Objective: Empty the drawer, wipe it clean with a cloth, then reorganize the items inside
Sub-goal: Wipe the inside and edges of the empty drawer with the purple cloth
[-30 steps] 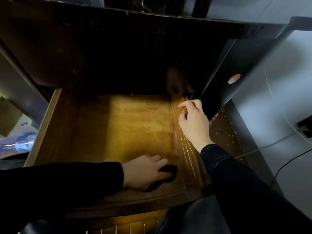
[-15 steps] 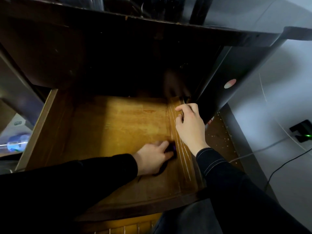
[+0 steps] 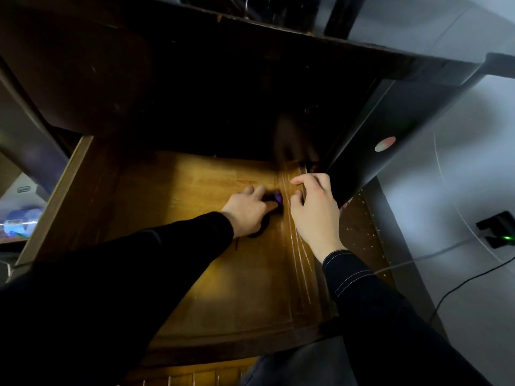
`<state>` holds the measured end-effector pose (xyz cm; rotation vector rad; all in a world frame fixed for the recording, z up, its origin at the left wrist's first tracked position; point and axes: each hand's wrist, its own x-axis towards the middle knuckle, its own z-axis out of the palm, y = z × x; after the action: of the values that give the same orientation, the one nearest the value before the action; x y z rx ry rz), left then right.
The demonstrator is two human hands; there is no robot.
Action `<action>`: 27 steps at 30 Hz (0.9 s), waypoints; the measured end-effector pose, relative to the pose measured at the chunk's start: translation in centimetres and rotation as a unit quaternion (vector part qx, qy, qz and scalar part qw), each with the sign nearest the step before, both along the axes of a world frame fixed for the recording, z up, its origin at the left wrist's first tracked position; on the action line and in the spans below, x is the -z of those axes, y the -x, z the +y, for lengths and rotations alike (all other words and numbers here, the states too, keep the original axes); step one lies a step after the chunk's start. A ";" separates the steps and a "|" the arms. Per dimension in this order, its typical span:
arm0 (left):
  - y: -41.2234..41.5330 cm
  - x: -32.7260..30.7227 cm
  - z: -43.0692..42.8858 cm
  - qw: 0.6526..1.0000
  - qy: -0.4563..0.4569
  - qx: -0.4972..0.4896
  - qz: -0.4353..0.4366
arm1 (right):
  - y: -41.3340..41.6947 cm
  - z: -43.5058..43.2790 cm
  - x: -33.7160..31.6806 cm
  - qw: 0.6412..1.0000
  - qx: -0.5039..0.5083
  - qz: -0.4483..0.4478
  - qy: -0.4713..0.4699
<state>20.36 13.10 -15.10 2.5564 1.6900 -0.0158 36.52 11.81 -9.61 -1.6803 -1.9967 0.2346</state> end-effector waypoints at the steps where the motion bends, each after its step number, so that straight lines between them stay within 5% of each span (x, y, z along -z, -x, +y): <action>1: -0.5 -0.1 0.4 1.000 0.004 -0.021 0.000 | 0.0 0.0 0.0 1.000 0.001 0.000 0.001; 7: -0.2 0.4 -4.7 0.993 0.010 0.114 -0.009 | 0.2 -0.1 -0.3 1.000 0.000 -0.003 0.003; 13: 0.5 0.5 -11.6 0.920 0.091 0.380 0.018 | 0.2 -0.1 -0.2 1.000 0.002 0.007 0.003; 27: 5.9 -0.6 -12.4 0.904 0.140 0.403 0.031 | 0.1 0.3 0.3 1.000 0.001 0.016 0.004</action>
<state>14.43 0.73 -14.48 2.8139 0.4704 -0.3574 36.39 12.13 -9.87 -1.6729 -1.9717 0.2670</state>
